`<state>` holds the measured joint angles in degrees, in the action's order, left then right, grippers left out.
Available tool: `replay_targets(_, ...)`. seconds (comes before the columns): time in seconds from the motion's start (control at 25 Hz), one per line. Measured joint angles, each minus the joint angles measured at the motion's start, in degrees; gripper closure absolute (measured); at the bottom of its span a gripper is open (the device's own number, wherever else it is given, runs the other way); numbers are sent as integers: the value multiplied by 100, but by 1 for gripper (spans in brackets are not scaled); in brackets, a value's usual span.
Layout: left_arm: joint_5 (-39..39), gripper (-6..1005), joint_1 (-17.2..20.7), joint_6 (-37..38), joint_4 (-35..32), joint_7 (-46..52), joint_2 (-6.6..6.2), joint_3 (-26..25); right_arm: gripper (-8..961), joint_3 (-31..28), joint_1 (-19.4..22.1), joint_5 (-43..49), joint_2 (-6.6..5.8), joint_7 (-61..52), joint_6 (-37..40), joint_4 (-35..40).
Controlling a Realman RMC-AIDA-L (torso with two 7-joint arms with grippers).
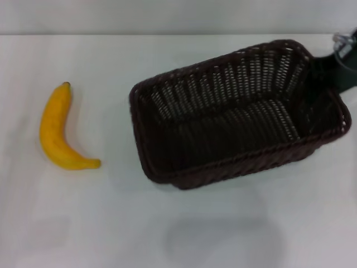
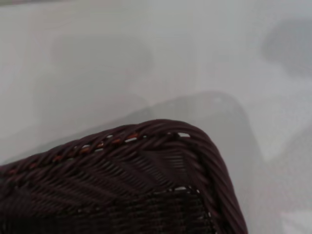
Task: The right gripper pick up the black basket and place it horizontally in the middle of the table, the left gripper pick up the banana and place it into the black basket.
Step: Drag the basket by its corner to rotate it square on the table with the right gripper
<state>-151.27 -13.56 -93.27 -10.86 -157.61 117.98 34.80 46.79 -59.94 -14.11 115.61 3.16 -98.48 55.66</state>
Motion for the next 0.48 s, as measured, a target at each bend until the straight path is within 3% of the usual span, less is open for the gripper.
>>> replay_targets(0.08,9,140,-72,105,-1,11,-46,4,796,477,426,-316,40,-317,-57,356)
replay_targets(0.2,23,140,-143,172,-3,19,-90,19,803,1198,969,-1068,2,-752,118,702)
replay_targets(0.36,23,140,-206,212,-3,20,-121,32,809,1518,1519,-1545,-4,-1069,282,1337)
replay_targets(0.48,23,140,-261,279,-4,39,-158,34,810,1645,1682,-1630,1,-1190,286,1593)
